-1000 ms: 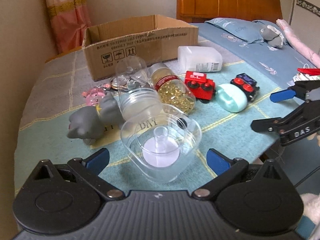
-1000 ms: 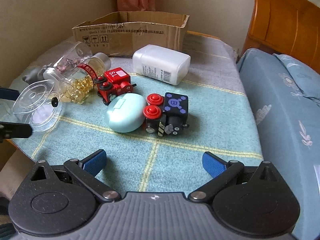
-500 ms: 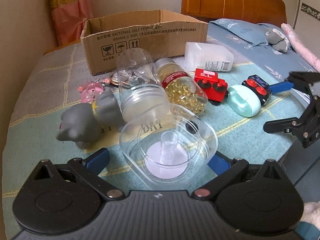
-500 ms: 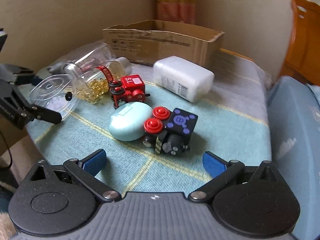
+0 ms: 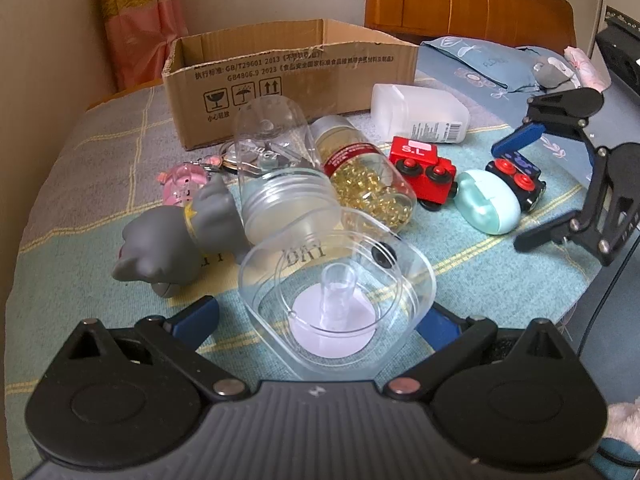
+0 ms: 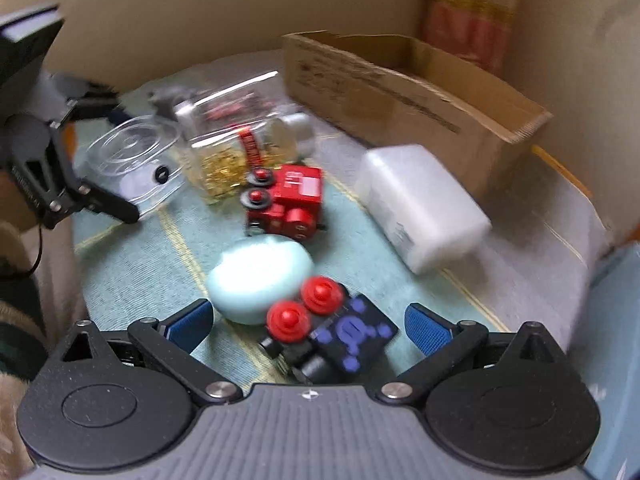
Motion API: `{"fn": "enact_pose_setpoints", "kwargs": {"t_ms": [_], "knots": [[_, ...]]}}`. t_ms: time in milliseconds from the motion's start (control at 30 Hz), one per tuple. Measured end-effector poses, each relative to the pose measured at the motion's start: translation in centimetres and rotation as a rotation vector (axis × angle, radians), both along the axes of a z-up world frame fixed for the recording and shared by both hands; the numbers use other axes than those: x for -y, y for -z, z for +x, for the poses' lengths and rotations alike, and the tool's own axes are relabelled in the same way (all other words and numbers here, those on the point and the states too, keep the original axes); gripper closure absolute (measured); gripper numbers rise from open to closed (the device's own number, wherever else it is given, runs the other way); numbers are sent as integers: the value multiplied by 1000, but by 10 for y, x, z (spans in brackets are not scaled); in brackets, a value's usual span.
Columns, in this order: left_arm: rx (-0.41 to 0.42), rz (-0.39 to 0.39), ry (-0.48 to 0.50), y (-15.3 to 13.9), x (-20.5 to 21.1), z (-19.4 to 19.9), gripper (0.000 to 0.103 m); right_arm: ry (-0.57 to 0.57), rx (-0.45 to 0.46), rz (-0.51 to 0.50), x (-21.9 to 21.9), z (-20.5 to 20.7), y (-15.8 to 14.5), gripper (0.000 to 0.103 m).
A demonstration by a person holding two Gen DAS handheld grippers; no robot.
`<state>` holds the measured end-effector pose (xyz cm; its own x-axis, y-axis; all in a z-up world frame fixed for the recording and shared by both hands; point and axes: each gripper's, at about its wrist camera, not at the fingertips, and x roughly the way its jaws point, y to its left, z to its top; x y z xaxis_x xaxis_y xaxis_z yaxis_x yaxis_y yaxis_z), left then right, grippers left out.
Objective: Organize rigid objects
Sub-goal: 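Move the left gripper toward the clear plastic container while the right gripper approaches the black cube toy, then close the left gripper on the clear container while the right gripper grasps the black cube toy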
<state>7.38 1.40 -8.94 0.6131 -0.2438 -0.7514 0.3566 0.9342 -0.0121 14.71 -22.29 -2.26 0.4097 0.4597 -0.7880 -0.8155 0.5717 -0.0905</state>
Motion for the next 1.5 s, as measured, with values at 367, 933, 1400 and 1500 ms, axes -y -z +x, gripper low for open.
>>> {"fn": "enact_pose_setpoints", "kwargs": {"t_ms": [367, 933, 1400, 1500], "knots": [[-5, 4, 63, 0, -3, 0, 1, 54, -122, -15, 12, -38, 2, 0], [11, 34, 319, -10, 11, -17, 2, 115, -93, 26, 7, -52, 5, 0], [21, 51, 358, -12, 18, -2, 23, 141, -80, 18, 8, -29, 2, 12], [15, 43, 349, -12, 16, -2, 23, 147, -78, 21, 8, -32, -2, 23]]}}
